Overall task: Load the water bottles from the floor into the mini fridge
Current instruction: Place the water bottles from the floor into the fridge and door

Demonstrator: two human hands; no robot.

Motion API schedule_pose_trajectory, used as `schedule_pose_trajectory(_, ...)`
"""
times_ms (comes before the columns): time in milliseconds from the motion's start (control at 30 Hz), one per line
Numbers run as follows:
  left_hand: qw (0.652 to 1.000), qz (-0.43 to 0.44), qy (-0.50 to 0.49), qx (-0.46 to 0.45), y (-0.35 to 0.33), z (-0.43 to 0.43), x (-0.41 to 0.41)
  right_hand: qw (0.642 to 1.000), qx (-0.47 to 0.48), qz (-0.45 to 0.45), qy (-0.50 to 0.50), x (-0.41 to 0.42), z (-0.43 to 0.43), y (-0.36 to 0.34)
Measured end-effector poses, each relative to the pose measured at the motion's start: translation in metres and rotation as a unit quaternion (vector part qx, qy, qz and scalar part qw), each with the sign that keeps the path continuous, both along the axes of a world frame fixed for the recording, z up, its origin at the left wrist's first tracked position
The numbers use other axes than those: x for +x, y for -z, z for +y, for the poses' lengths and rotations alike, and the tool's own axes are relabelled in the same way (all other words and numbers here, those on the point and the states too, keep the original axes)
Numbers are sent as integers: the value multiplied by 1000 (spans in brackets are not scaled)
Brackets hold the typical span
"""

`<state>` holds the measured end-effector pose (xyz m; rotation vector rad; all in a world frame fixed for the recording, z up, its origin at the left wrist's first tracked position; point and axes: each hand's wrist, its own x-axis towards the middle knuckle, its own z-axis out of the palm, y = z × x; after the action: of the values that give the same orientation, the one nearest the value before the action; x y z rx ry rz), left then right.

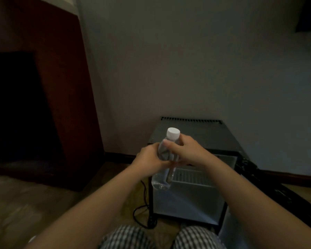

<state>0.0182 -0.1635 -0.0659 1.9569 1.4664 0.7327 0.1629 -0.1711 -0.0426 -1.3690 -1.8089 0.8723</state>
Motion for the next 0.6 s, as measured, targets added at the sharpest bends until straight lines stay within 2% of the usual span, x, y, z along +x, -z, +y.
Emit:
schedule_pose_trajectory(133,998,3,35,-56,24,24,20,998,-40,37,23,19,19,28)
schedule_pose_trajectory(233,996,22,42,-78,50,48,30,997,-33,50,45,26,37,53)
schedule_pose_trajectory(367,988,74,63,-122,88,79,38,996,-37,36,66,32,62,98)
schedule_pose_trajectory(600,965,142,129,-181,173,134,38,988,-111,-8,107,40,110,195)
